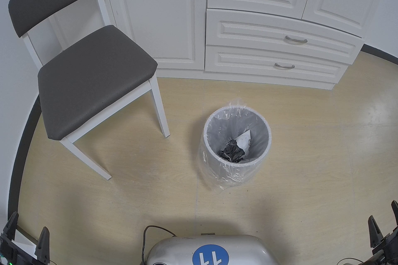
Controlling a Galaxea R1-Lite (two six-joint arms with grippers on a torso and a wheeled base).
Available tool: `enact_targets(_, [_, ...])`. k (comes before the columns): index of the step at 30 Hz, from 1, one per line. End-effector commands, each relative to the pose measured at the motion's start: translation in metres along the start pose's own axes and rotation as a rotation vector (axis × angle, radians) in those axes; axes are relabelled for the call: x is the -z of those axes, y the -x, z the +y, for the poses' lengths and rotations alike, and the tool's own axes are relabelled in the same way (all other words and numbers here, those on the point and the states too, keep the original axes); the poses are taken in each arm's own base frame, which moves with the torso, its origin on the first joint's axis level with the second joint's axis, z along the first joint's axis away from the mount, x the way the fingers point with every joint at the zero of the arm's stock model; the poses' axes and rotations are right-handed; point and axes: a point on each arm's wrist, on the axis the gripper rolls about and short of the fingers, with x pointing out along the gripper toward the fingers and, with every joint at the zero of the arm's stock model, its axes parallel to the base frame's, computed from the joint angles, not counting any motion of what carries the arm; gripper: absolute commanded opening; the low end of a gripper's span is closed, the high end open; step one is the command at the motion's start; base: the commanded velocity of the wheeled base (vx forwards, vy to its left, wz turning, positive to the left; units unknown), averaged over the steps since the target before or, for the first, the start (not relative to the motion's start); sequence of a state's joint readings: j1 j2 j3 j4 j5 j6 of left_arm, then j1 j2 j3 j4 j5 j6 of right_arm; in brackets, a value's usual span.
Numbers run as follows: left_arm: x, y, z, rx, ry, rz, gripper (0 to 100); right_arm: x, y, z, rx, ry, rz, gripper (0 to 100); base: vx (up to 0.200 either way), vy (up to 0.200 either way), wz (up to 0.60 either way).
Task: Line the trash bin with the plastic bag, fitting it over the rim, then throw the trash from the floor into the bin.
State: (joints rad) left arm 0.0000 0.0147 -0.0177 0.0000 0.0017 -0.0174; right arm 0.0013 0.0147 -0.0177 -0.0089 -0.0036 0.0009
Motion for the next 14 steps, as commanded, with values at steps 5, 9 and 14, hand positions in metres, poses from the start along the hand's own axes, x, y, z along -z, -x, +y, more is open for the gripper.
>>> enact_targets(5, [0.0054, -0.0002, 0.0002, -0.003, -0.021, 0.004, 100, 0.0044, 0.0001, 0.0, 0.001, -0.001, 0.0, 100, 0.0, 0.0, 0.0])
enact_targets(9, [0.0054, -0.0002, 0.0002, -0.003, -0.021, 0.004, 100, 0.0044, 0.0001, 0.0, 0.001, -0.001, 0.0, 100, 0.0, 0.0, 0.0])
enact_targets(14, [0.0054, -0.0002, 0.0002, -0.003, -0.021, 0.004, 100, 0.0044, 0.0001, 0.0, -0.001, -0.001, 0.0, 100, 0.0, 0.0, 0.0])
